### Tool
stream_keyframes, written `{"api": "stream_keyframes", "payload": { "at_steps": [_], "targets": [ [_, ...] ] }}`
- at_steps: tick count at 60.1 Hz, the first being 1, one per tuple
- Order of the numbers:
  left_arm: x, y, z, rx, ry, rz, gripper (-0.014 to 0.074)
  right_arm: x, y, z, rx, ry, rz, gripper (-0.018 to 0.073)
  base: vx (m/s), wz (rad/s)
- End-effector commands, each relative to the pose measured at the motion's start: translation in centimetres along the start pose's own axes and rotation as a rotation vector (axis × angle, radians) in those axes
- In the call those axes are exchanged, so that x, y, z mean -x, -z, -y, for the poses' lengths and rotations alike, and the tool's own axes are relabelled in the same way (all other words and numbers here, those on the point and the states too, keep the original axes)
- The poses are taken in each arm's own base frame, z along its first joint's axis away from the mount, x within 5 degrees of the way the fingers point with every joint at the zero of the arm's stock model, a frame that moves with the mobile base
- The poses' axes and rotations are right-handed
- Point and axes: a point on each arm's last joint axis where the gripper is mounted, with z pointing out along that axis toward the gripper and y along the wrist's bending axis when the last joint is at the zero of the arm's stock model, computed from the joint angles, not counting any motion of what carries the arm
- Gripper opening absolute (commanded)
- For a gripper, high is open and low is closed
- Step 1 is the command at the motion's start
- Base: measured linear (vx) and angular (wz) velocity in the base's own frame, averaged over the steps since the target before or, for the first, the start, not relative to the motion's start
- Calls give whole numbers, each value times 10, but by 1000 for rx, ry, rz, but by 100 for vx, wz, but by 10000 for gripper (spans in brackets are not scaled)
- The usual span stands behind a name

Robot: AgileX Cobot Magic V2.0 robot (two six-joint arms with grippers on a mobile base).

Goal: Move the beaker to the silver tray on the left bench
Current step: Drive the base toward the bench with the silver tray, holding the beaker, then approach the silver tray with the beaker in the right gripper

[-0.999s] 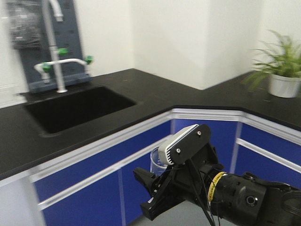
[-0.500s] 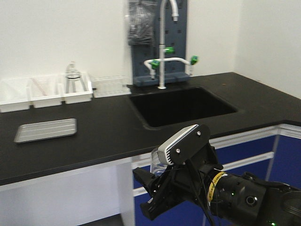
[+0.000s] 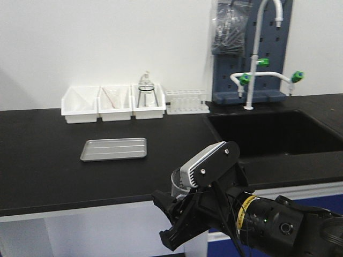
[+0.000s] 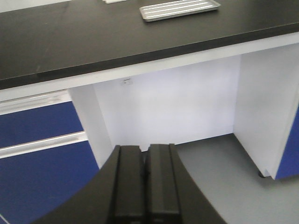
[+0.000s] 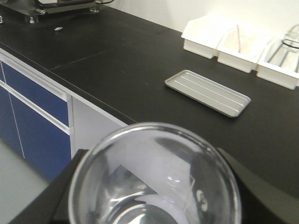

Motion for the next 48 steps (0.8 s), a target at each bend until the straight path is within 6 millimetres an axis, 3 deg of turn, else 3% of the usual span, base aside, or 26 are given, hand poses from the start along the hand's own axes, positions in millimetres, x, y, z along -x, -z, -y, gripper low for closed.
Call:
{"api": "stream_keyframes", "payload": {
  "at_steps": [1, 48],
  "targets": [
    [1, -2, 1, -5, 3, 69, 1, 25, 10, -1, 23, 6, 124, -11, 19, 29],
    [1, -2, 1, -5, 3, 69, 1, 25, 10, -1, 24, 6, 124, -11, 28, 12]
  ]
}}
